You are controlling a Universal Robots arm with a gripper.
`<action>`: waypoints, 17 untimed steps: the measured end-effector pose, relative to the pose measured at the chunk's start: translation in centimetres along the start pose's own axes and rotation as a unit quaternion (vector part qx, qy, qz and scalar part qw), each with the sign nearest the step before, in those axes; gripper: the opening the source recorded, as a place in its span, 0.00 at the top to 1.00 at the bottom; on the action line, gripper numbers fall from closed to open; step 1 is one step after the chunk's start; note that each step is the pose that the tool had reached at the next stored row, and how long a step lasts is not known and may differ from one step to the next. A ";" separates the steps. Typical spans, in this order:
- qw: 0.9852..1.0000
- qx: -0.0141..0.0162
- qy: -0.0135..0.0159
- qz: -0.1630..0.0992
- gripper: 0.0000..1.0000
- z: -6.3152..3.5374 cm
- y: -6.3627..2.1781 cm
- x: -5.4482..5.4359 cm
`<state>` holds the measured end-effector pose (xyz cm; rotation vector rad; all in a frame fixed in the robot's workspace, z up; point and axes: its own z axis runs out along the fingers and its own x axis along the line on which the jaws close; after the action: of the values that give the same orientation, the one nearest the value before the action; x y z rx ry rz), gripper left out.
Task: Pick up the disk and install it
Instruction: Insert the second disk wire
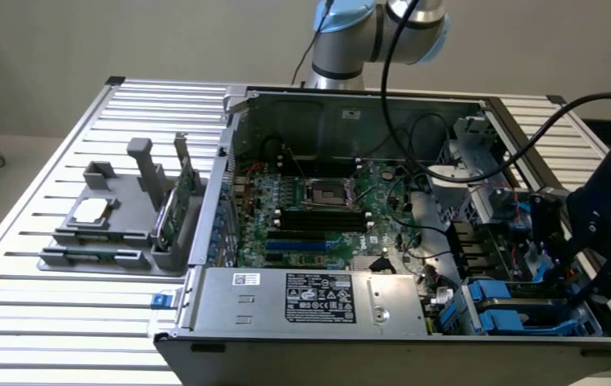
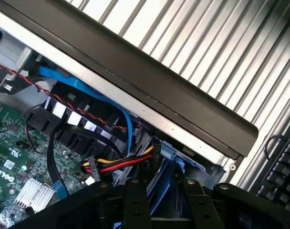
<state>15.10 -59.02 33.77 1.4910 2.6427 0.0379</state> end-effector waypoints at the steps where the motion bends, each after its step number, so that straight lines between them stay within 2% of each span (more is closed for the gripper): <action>1: 1.000 -0.001 0.001 0.004 0.67 0.00 0.00 0.0; 4: 1.000 -0.001 0.002 0.015 0.67 0.01 0.00 0.0; 13: 0.999 0.001 0.001 0.049 0.67 0.02 -0.02 0.0; 17: 0.998 0.001 0.002 0.061 0.67 0.05 -0.01 0.0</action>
<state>15.12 -59.06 33.72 1.6533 2.5519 0.0492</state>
